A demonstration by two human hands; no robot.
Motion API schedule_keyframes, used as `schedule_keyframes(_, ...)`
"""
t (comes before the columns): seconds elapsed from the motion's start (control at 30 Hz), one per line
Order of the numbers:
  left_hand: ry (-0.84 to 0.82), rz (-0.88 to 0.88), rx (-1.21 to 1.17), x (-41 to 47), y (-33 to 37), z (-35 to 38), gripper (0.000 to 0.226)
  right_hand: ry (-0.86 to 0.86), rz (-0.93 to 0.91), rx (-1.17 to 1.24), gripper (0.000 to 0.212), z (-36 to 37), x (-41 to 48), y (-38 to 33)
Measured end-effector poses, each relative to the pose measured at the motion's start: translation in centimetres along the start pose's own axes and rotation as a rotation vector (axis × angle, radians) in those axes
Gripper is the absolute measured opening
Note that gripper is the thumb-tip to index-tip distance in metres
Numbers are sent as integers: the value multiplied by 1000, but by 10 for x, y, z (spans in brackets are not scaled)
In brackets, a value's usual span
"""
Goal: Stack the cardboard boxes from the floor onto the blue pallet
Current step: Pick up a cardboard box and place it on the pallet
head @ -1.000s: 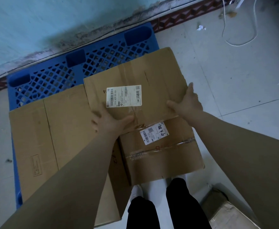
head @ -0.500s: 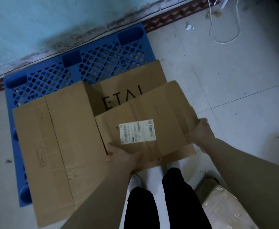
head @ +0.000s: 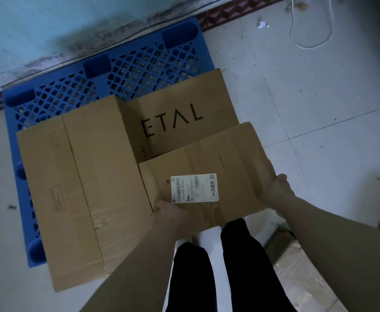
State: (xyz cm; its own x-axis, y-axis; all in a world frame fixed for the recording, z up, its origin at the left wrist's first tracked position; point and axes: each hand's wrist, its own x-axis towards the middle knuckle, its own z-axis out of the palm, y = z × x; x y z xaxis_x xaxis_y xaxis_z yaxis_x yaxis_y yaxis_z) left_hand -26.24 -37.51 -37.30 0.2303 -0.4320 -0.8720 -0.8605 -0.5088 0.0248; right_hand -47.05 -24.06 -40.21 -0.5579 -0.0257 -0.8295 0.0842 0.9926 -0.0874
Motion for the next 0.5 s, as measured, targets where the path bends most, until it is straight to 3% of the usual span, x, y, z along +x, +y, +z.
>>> schedule_keyframes(0.07, 30, 54, -16, -4, 5, 1, 104, -8, 8, -45, 66, 2, -1, -2)
schedule_keyframes(0.17, 234, 383, 440, -5, 11, -7, 96, 59, -76, -187, 80, 2, 0, -12)
schedule_keyframes(0.23, 252, 519, 633, -3, 20, -16, 96, 92, -157, -179, 82, 2, 1, -17)
schedule_keyframes(0.37, 156, 509, 787, 16, 28, -30, 102, 33, -141, -125, 64, 2, 0, -12)
schedule_keyframes(0.5, 105, 481, 824, 23, 27, -34, 105, 37, -182, -125, 65, 4, 3, -6)
